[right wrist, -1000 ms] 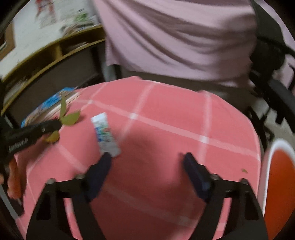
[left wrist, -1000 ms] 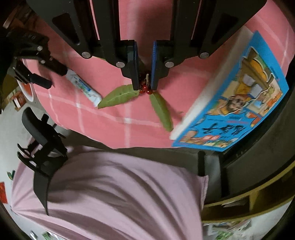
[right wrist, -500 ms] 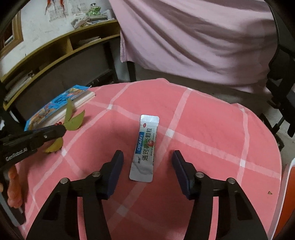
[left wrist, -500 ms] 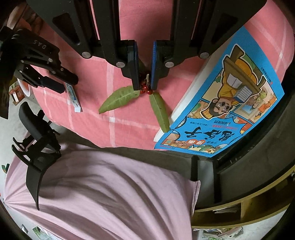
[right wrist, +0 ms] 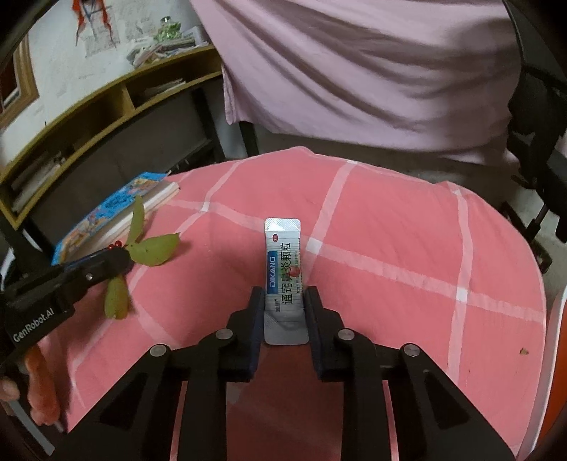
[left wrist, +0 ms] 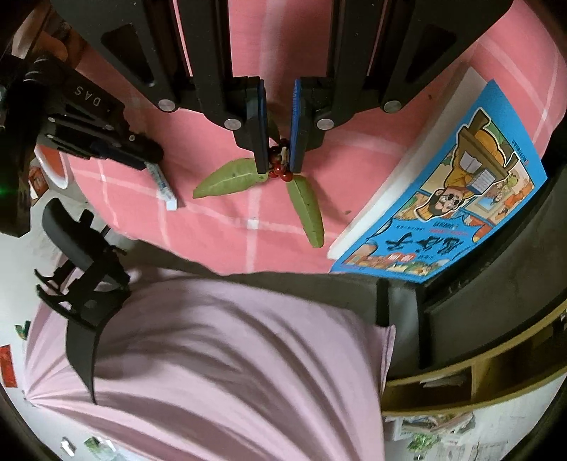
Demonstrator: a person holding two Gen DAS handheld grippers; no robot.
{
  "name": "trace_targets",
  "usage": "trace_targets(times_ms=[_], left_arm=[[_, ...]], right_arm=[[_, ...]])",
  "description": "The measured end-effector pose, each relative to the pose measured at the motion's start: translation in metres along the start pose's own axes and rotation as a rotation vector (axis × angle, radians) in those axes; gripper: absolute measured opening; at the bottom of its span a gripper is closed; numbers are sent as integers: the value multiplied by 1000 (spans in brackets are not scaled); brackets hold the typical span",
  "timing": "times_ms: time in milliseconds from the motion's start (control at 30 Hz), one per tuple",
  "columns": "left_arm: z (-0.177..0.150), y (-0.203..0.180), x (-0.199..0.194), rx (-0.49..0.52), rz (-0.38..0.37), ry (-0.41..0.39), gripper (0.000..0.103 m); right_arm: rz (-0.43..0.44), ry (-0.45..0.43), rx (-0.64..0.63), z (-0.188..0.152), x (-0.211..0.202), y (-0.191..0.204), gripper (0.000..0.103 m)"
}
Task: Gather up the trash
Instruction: 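Lift the sprig and sachet and carry them over the bucket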
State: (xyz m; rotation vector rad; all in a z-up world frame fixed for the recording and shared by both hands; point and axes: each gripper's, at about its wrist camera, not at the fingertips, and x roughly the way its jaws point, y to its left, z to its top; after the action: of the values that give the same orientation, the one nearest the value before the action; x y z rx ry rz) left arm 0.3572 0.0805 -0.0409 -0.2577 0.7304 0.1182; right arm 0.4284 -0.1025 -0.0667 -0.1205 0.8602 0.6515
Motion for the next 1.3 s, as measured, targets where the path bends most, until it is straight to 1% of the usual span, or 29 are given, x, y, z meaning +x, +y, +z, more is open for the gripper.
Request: trace_targets(times_ms=[133, 200, 267, 300, 333, 367, 467, 600, 767, 867, 933, 1067, 1133, 1300], left_arm=[[-3, -3, -8, 3, -19, -40, 8], [-5, -2, -14, -5, -36, -73, 8], [-5, -3, -21, -5, -53, -104, 8], [-6, -5, -27, 1, -72, -134, 8], [-7, -7, -31, 14, -78, -139, 8], [-8, -10, -36, 27, -86, -165, 8], [-14, -20, -50, 79, -88, -247, 8], [-22, -31, -64, 112, -91, -318, 8], [-31, -41, -78, 131, -83, -378, 8], [-27, -49, -81, 115, -102, -390, 8], [-23, -62, -82, 114, -111, -395, 8], [-15, -85, -87, 112, -153, -394, 8], [-12, -102, -89, 131, -169, -392, 8], [-11, -151, -95, 223, -207, -404, 8]], right_arm=[[2, -31, 1, -9, -14, 2, 20], [10, -82, 0, -13, -26, 2, 20], [26, -151, 1, -16, -41, 2, 20], [27, -190, 3, -19, -49, 1, 20], [28, -225, 2, -21, -56, 2, 20], [34, -268, -1, -25, -66, 2, 20], [32, -346, -16, -33, -85, 3, 20], [19, -414, -39, -43, -103, 3, 20], [-5, -496, -36, -53, -122, -2, 20], [-41, -537, -21, -57, -135, -9, 20], [-59, -560, -8, -57, -141, -14, 20], [-77, -612, 35, -61, -161, -29, 20], [-90, -635, 60, -64, -171, -40, 20], [-125, -687, 123, -75, -197, -69, 20]])
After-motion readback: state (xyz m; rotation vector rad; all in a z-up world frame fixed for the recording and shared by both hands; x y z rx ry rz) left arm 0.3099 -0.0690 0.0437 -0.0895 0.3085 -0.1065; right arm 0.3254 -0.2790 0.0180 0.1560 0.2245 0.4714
